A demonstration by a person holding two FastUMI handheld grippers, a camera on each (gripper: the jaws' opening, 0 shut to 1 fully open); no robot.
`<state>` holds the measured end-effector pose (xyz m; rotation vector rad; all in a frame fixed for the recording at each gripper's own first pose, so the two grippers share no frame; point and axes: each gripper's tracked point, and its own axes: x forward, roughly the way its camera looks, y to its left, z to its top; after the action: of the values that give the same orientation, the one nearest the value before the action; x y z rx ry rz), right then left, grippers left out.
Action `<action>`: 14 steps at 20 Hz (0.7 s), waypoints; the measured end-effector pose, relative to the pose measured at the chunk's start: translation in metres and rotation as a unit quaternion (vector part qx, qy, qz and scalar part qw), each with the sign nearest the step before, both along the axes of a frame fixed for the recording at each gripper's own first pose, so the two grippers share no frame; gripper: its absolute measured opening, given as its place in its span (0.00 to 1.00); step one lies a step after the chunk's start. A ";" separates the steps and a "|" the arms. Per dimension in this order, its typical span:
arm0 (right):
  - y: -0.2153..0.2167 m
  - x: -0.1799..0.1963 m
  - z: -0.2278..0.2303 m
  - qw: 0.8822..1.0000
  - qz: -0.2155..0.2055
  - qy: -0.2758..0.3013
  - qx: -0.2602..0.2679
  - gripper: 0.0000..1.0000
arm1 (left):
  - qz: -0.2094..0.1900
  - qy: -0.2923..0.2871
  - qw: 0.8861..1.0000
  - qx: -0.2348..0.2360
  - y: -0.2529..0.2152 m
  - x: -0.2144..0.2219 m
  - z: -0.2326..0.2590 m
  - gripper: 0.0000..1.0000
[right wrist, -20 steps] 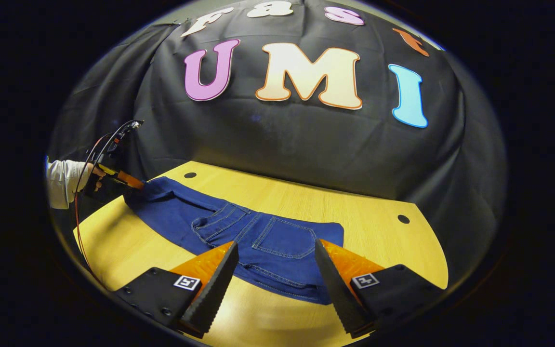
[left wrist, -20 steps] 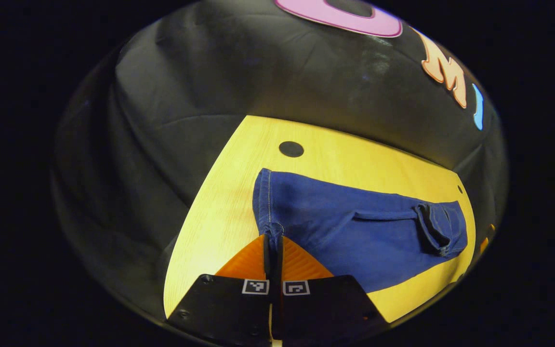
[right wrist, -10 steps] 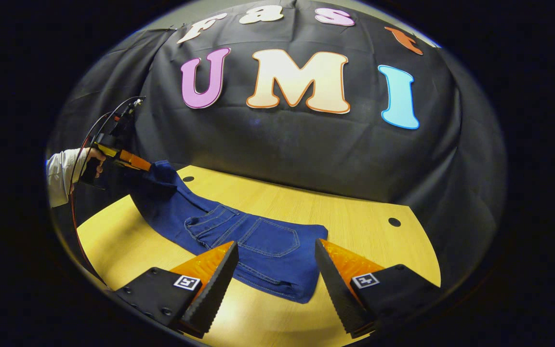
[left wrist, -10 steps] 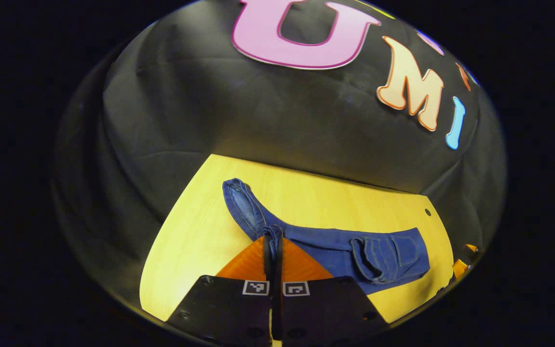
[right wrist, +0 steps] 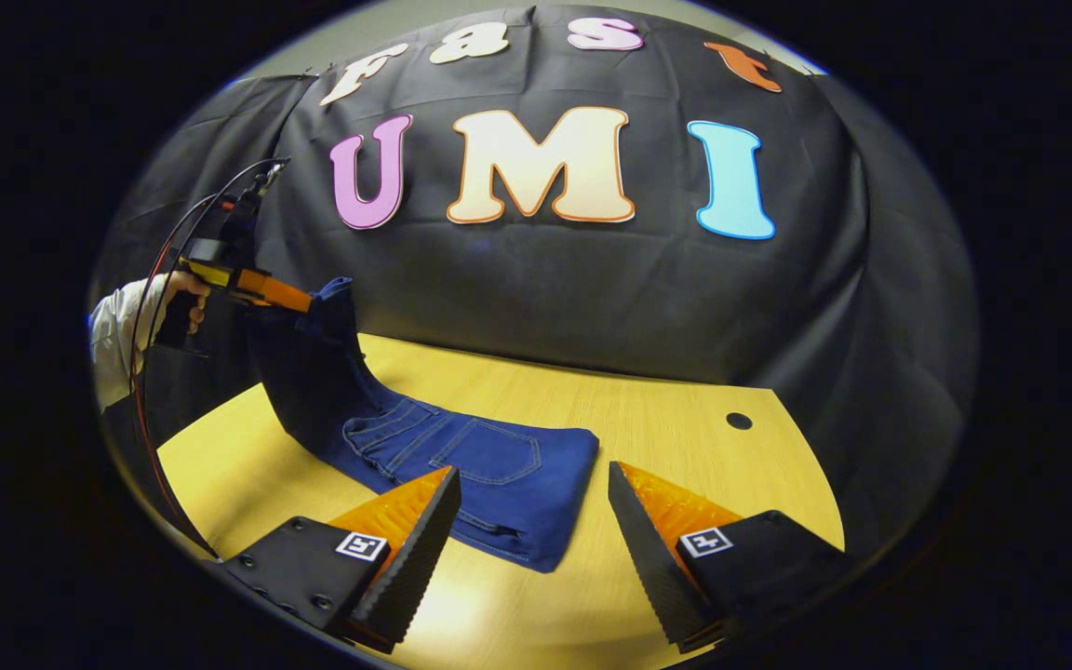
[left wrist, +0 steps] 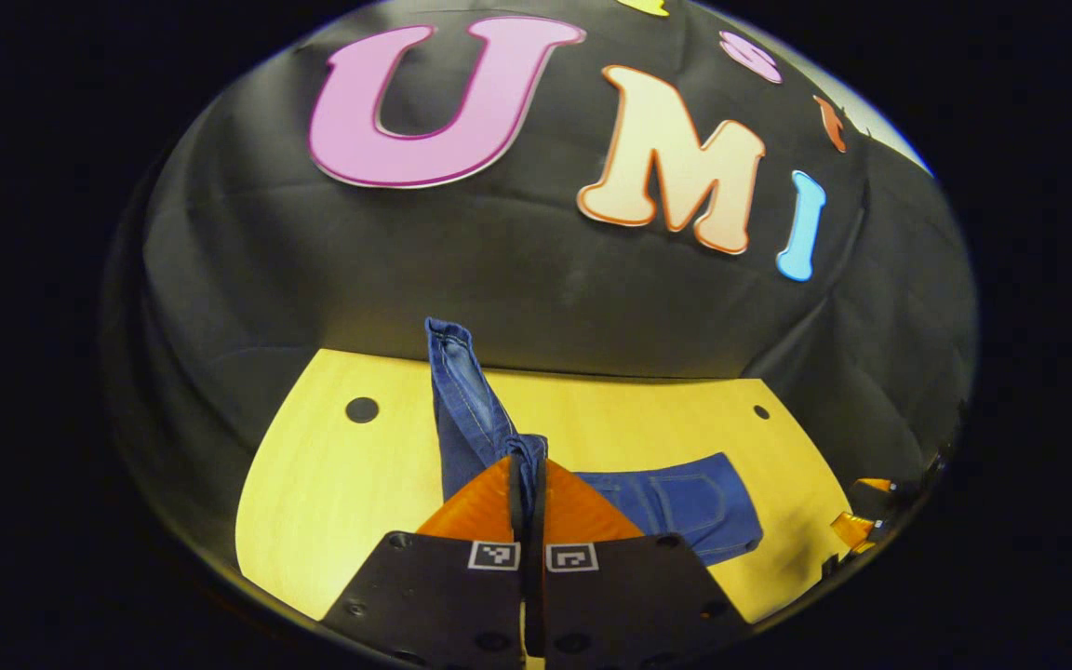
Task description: Grasp the waist and the cuffs of the jeans and fold them to make the two legs overlap; first hold the waist and fold one-third of the jeans toward the cuffs, then hold the cuffs and fold the remaining one-third in the same direction to finish folding.
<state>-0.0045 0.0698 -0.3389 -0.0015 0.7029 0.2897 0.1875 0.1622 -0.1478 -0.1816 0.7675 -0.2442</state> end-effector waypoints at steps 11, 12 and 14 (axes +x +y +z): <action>-0.071 -0.022 0.004 1.000 -0.028 0.004 -0.008 0.98 | -0.091 0.001 0.995 -0.029 -0.171 -0.006 -0.008 0.00; -0.079 -0.026 0.003 0.999 -0.031 0.007 -0.010 0.98 | -0.098 0.006 0.995 -0.025 -0.182 -0.007 -0.014 0.00; -0.092 -0.034 0.003 0.999 -0.037 0.014 -0.014 1.00 | -0.107 0.019 0.994 -0.008 -0.202 -0.013 -0.034 0.00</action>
<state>-0.0385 -0.0220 -0.3363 0.0023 0.7336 0.2105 0.1744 -0.0401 -0.1821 -0.1197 0.8227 -0.4505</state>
